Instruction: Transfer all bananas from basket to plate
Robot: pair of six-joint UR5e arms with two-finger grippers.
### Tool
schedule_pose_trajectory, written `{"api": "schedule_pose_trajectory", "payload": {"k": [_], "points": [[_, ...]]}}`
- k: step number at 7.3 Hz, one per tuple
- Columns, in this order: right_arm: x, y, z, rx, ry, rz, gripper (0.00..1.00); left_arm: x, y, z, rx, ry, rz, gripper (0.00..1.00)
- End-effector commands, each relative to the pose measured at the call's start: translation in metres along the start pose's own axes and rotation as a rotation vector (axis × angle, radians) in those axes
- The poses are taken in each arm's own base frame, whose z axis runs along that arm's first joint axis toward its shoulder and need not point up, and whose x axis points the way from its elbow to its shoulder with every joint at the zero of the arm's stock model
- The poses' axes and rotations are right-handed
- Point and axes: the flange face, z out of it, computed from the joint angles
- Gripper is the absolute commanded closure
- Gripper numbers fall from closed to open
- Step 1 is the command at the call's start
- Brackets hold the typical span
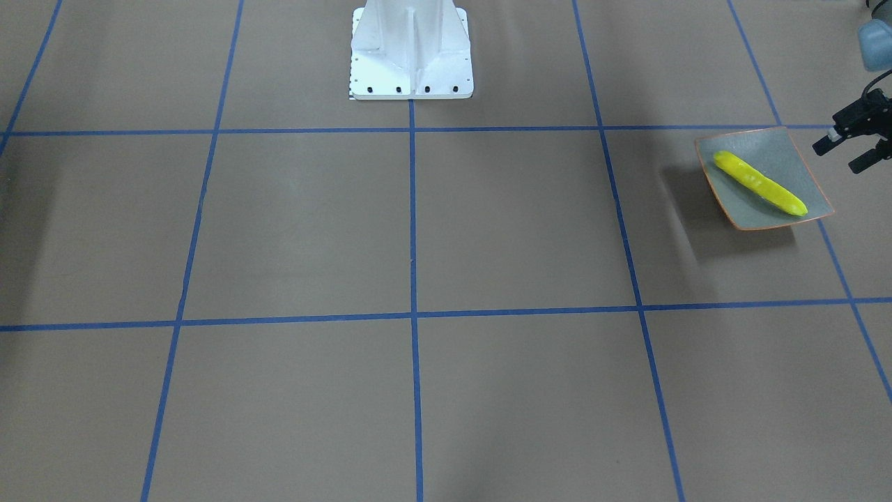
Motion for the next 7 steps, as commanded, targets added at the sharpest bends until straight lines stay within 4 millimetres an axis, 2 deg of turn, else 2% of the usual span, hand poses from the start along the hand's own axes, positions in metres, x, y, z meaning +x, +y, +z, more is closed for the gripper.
{"api": "schedule_pose_trajectory", "payload": {"k": [1,3,5,6,7], "points": [[0.038,0.016,0.033,-0.023,-0.001,0.08,0.01,0.005,-0.006,-0.001,0.013,-0.004,0.015,0.0],[0.045,0.007,0.044,-0.034,0.03,0.182,0.02,0.008,-0.005,-0.004,0.029,0.003,0.041,0.0],[0.038,0.004,0.085,-0.017,0.15,0.256,0.02,0.01,-0.005,-0.003,0.031,0.006,0.051,0.0],[0.037,0.015,0.096,-0.031,0.164,0.265,0.02,0.011,-0.006,-0.004,0.034,0.008,0.058,0.0],[0.037,0.039,0.107,-0.046,0.172,0.265,0.02,0.012,-0.005,-0.004,0.038,0.011,0.066,0.0]]}}
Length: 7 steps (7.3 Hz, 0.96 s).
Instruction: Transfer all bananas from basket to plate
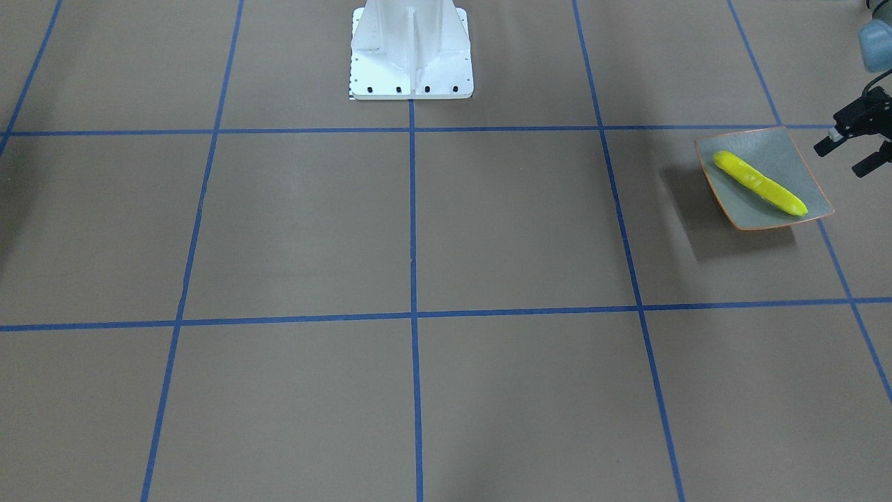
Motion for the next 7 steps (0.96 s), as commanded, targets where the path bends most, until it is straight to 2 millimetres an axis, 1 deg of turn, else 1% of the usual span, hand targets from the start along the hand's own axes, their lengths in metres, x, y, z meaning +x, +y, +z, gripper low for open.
{"api": "schedule_pose_trajectory", "payload": {"k": [1,2,3,4,5,6,7], "points": [[0.009,0.038,0.025,-0.012,0.05,0.009,0.02,0.004,-0.003,-0.001,0.008,0.006,0.016,0.0],[0.008,0.045,0.03,-0.02,0.067,0.002,0.04,0.006,-0.005,-0.001,0.009,0.007,0.02,0.0],[0.007,0.052,0.036,-0.032,0.086,-0.006,0.16,0.007,-0.006,-0.001,0.011,0.008,0.023,0.0],[0.005,0.054,0.039,-0.037,0.09,-0.007,0.3,0.008,-0.007,-0.001,0.012,0.009,0.027,0.0],[0.003,0.053,0.039,-0.038,0.089,-0.012,0.48,0.008,-0.007,-0.001,0.014,0.01,0.031,0.0],[0.0,0.05,0.037,-0.032,0.089,-0.024,0.99,0.008,-0.007,-0.001,0.014,0.01,0.031,0.0],[-0.004,0.044,0.03,-0.016,0.091,-0.034,1.0,0.007,-0.005,-0.001,0.013,0.009,0.028,0.0]]}}
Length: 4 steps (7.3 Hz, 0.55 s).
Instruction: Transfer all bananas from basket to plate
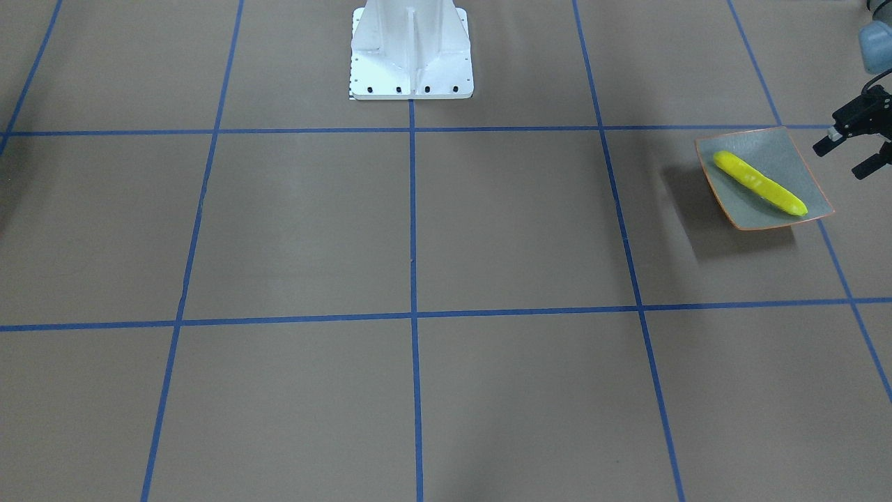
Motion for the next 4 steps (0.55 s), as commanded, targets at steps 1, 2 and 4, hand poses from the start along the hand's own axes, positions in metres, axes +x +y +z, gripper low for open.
{"api": "schedule_pose_trajectory", "payload": {"k": [1,2,4], "points": [[-0.003,-0.006,-0.009,0.019,0.004,-0.014,1.0,-0.001,0.001,0.0,-0.001,-0.001,-0.003,0.0],[-0.006,-0.013,-0.023,0.05,0.023,-0.029,1.0,-0.003,0.002,0.001,-0.003,0.0,-0.007,0.0],[-0.005,-0.027,-0.054,0.105,0.072,-0.067,1.0,-0.003,0.003,0.001,-0.003,0.0,-0.016,0.0]]}}
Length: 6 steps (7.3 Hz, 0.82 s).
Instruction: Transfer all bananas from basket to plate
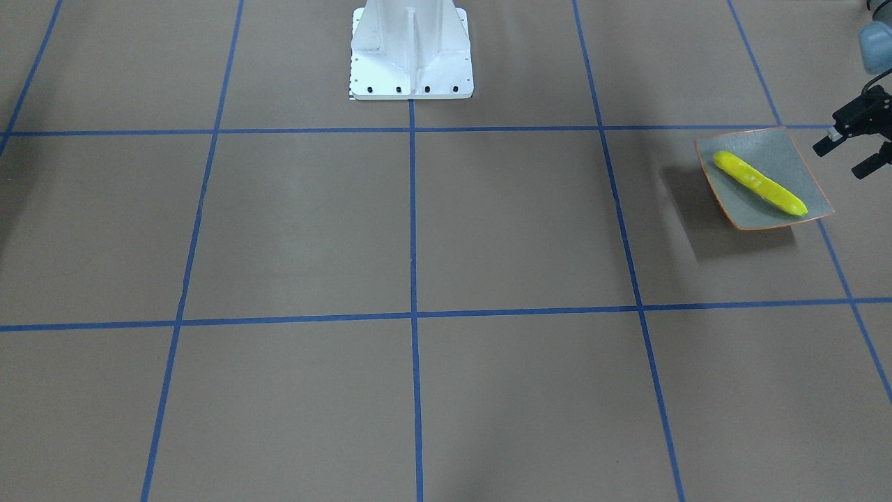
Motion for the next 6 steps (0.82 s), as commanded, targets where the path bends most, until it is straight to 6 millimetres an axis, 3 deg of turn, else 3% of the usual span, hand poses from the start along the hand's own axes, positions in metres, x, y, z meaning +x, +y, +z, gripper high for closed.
{"api": "schedule_pose_trajectory", "payload": {"k": [1,3,4,5,6], "points": [[-0.002,-0.032,-0.038,0.079,0.023,-0.014,1.0,0.0,0.001,0.0,0.0,0.0,-0.005,0.0],[-0.026,-0.098,-0.096,0.13,-0.042,0.001,1.0,0.001,0.0,0.0,0.001,0.003,-0.004,0.0],[-0.047,-0.133,-0.124,0.174,-0.108,0.059,1.0,0.006,-0.004,-0.001,0.004,0.007,0.011,0.0],[-0.087,-0.159,-0.135,0.186,-0.187,0.112,1.0,0.019,-0.019,0.0,0.014,0.02,0.043,0.0],[-0.138,-0.179,-0.158,0.205,-0.269,0.167,1.0,0.037,-0.038,0.002,0.023,0.038,0.083,0.0]]}}
